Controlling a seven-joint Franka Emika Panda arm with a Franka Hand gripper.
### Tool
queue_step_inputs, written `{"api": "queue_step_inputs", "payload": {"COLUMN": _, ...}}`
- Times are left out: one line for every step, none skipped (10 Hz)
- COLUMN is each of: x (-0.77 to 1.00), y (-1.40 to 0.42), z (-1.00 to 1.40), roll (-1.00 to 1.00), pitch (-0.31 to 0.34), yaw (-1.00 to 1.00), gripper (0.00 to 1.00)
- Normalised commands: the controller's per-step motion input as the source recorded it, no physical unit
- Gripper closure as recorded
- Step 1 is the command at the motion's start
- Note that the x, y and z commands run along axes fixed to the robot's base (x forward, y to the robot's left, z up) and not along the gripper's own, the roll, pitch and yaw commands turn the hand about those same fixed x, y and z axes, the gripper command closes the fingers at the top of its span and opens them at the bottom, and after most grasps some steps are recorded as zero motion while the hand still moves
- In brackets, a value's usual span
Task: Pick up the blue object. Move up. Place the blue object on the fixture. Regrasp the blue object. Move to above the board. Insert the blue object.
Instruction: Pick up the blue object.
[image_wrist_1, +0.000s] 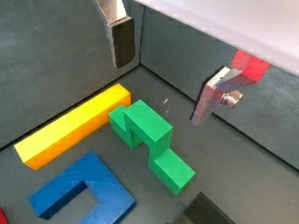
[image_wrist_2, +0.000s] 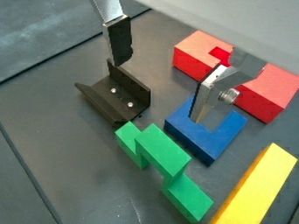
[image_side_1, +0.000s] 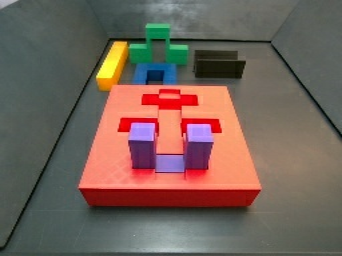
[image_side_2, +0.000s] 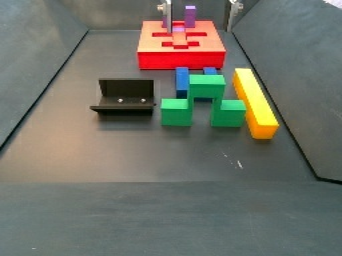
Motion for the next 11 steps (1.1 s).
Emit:
{"api": "queue_step_inputs", "payload": {"x": 0.00, "y": 0.00, "z": 0.00, "roll": -0.02, "pitch": 0.000, "yaw": 0.00, "gripper": 0.00}}
{"api": "queue_step_inputs", "payload": {"x": 0.00, "y": 0.00, "z": -0.06, "roll": -0.01, "pitch": 0.000, "yaw": 0.00, "gripper": 0.00}}
{"api": "queue_step_inputs", "payload": {"x": 0.39, "y": -0.66, "z": -0.21, "roll": 0.19, "pitch": 0.101, "yaw": -0.03, "gripper": 0.00}}
{"api": "queue_step_inputs", "payload": {"x": 0.42, "y": -0.78, "z": -0.23, "roll": 0.20, "pitch": 0.043, "yaw": -0.01, "gripper": 0.00}}
{"api": "queue_step_inputs", "payload": {"x": 0.53, "y": -0.84, "z": -0.26, "roll": 0.18, "pitch": 0.010, "yaw": 0.00, "gripper": 0.00}}
{"api": "queue_step_inputs", "payload": {"x": 0.53, "y": -0.75, "z": -0.30, "roll": 0.09, "pitch": 0.000, "yaw": 0.00, "gripper": 0.00}}
{"api": "queue_step_inputs", "payload": {"x": 0.46, "y": -0.70, "z": -0.36, "roll": 0.07, "pitch": 0.000, "yaw": 0.04, "gripper": 0.00}}
{"api": "queue_step_inputs", "payload": {"x": 0.06, "y": -0.50, "z": -0.53, "roll": 0.00, "pitch": -0.114, "yaw": 0.02, "gripper": 0.00}}
{"api": "queue_step_inputs", "payload": {"x": 0.00, "y": -0.39, "z": -0.57, "roll": -0.09, "pitch": -0.203, "yaw": 0.05, "gripper": 0.00}}
{"api": "queue_step_inputs", "payload": {"x": 0.00, "y": -0.36, "z": -0.56, "roll": -0.12, "pitch": -0.233, "yaw": 0.06, "gripper": 0.00}}
{"api": "queue_step_inputs", "payload": {"x": 0.00, "y": -0.38, "z": -0.56, "roll": -0.11, "pitch": -0.236, "yaw": 0.08, "gripper": 0.00}}
